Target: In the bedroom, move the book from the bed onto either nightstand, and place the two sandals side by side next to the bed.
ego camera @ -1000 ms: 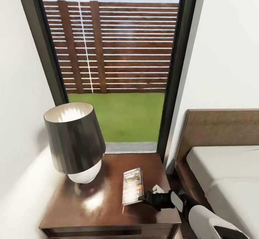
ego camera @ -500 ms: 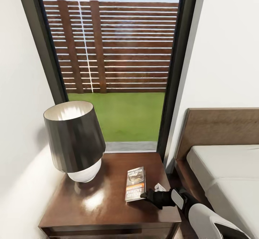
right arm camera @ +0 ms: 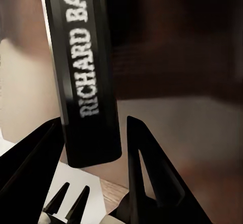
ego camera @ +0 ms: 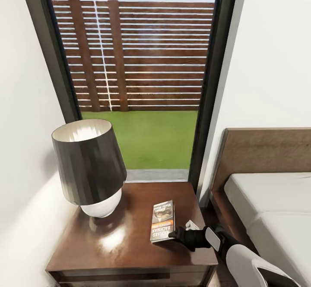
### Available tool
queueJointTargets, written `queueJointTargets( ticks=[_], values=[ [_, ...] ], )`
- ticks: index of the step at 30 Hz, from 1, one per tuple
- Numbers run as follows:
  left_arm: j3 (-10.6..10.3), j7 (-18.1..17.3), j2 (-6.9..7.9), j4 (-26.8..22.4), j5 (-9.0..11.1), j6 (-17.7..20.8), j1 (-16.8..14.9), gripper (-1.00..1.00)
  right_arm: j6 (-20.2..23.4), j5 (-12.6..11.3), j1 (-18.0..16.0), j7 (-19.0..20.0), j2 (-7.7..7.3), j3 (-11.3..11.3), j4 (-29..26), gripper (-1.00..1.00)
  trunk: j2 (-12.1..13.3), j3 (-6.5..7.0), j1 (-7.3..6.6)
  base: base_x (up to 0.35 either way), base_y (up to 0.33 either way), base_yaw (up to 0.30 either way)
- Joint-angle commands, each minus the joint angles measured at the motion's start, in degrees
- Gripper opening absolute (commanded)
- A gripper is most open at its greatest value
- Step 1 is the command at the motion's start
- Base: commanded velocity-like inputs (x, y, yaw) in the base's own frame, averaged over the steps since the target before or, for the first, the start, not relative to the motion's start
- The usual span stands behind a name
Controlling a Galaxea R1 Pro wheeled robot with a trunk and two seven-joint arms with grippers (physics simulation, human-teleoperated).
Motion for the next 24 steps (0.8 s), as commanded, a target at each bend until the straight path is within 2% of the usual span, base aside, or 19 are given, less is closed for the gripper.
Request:
queueJointTargets(
  ticks=[1,19,20,24],
  values=[
    [-0.5,0.4,0.07,-0.1,0.4,-0.2,-0.1,1.0,0.4,-0.3,0.0,-0.3,0.01,0.2,0.0,-1.0,0.0,-0.06,-0.01,0.0,0.0,0.0],
    [-0.5,0.4,0.07,-0.1,0.3,-0.3,-0.1,1.0,3.2,-0.4,0.0,-0.3,0.01,0.1,-0.1,-1.0,0.0,-0.06,-0.01,0.0,0.0,0.0],
    [-0.5,0.5,0.08,-0.1,0.3,-0.3,-0.1,1.0,3.2,-0.4,0.0,-0.3,0.01,0.1,-0.1,1.0,0.0,-0.06,-0.01,0.0,0.0,0.0],
    [-0.5,0.4,0.07,-0.1,0.3,-0.3,-0.1,1.0,3.2,-0.4,0.0,-0.3,0.05,0.1,0.0,1.0,0.0,-0.06,-0.01,0.0,0.0,0.0]
  ],
)
